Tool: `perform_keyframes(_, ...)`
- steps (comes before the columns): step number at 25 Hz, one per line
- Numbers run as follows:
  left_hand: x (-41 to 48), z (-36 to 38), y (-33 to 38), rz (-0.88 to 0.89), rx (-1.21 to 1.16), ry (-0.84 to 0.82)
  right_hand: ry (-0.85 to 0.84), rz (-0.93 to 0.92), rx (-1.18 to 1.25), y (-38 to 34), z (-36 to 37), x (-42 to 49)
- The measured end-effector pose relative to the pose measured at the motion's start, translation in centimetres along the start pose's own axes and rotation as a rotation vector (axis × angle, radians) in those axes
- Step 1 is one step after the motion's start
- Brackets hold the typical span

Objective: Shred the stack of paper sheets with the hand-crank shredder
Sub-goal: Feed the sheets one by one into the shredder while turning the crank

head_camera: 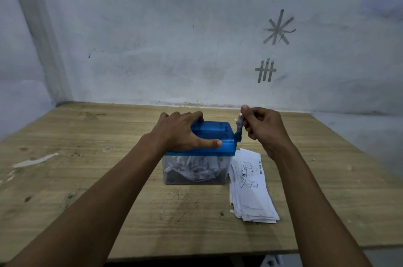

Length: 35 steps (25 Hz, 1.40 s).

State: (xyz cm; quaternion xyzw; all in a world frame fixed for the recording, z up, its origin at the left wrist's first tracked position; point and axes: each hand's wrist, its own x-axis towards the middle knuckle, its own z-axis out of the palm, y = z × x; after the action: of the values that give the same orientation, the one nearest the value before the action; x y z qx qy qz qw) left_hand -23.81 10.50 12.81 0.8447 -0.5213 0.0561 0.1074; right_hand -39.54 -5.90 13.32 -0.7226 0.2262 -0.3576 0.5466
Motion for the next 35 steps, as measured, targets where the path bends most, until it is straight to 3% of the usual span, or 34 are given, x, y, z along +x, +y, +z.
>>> perform_keyframes(5, -0.2, -0.1, 0.3, -0.011, -0.003, -0.013, 0.000, 0.182, 0.094, 0.7, 0.4, 2.1)
perform_keyframes(8, -0.5, 0.3, 0.2, -0.017, -0.012, 0.002, 0.002, 0.404, -0.095, 3.0, 1.2, 1.8)
perform_keyframes(10, -0.5, 0.2, 0.5, -0.032, -0.013, 0.011, -0.053, 0.570, -0.073, 5.1, 1.7, -0.3)
perform_keyframes(12, -0.4, 0.1, 0.6, -0.060, -0.020, 0.032, -0.098, 0.616, -0.080, 6.3, 1.4, -2.1)
perform_keyframes(15, -0.5, -0.1, 0.7, -0.079, -0.046, 0.040, -0.078, 0.525, -0.175, 6.9, 0.8, -3.7)
perform_keyframes(18, -0.7, 0.1, 0.7, -0.068, -0.054, 0.026, 0.012, 0.284, -0.361, 7.3, 0.9, -5.0)
perform_keyframes(21, -0.6, -0.1, 0.6, -0.076, -0.078, 0.027, 0.310, 0.082, -0.471, 8.4, -0.3, -6.2)
perform_keyframes(23, -0.5, -0.1, 0.5, -0.089, -0.106, 0.034, 0.461, 0.120, -0.598, 9.8, -1.9, -6.5)
perform_keyframes(26, -0.7, 0.3, 0.2, -0.095, -0.127, 0.054, 0.317, 0.328, -0.813, 12.0, -3.0, -7.4)
perform_keyframes(29, -1.0, 0.6, 0.3, -0.083, -0.139, 0.080, 0.166, 0.275, -0.908, 12.2, -2.8, -8.5)
perform_keyframes(35, -1.5, 0.5, 0.5, -0.078, -0.148, 0.118, 0.205, 0.241, -0.713, 11.9, -3.2, -8.9)
